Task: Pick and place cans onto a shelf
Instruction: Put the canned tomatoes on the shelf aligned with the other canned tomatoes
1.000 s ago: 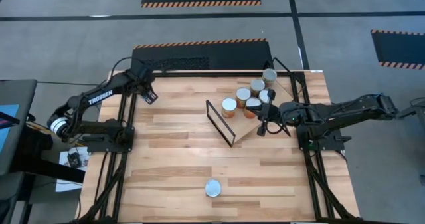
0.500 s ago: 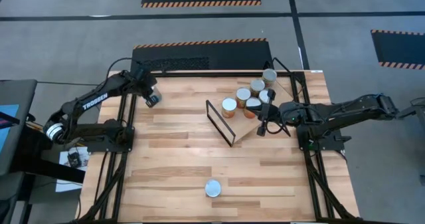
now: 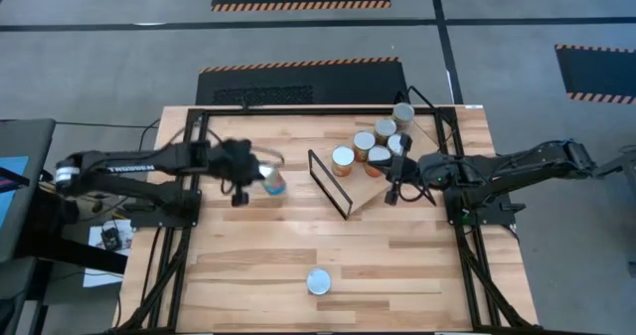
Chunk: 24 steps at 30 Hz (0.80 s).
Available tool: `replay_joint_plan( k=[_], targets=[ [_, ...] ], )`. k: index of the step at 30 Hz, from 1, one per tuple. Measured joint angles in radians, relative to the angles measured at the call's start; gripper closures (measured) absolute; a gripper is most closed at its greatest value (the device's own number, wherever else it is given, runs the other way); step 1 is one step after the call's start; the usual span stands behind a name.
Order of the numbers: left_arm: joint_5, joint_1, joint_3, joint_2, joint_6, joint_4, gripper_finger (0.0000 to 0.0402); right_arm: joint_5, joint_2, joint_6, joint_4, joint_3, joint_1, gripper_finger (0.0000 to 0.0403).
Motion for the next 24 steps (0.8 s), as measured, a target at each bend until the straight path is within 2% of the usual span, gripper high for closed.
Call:
replay_joint_plan(
  k=[6, 10, 15, 24],
  targets=[
    [-0.046, -0.274, 0.0, 0.106, -0.1, 0.246, 0.0401, 0.001, 0.0, -0.003, 0.001, 0.0, 0.007, 0.0394],
    [-0.095, -0.382, 0.001, 0.208, -0.121, 0.402, 0.0401, 0.001, 0.0, 0.001, 0.001, 0.0, 0.007, 0.0393],
    [-0.105, -0.441, 0.013, 0.349, -0.125, 0.578, 0.0401, 0.002, 0.0, -0.004, 0.001, 0.001, 0.007, 0.0393],
    [-0.113, -0.449, 0.206, 0.626, -0.049, 0.637, 0.0401, 0.002, 0.0, -0.008, 0.0, 0.001, 0.007, 0.0393]
  ],
)
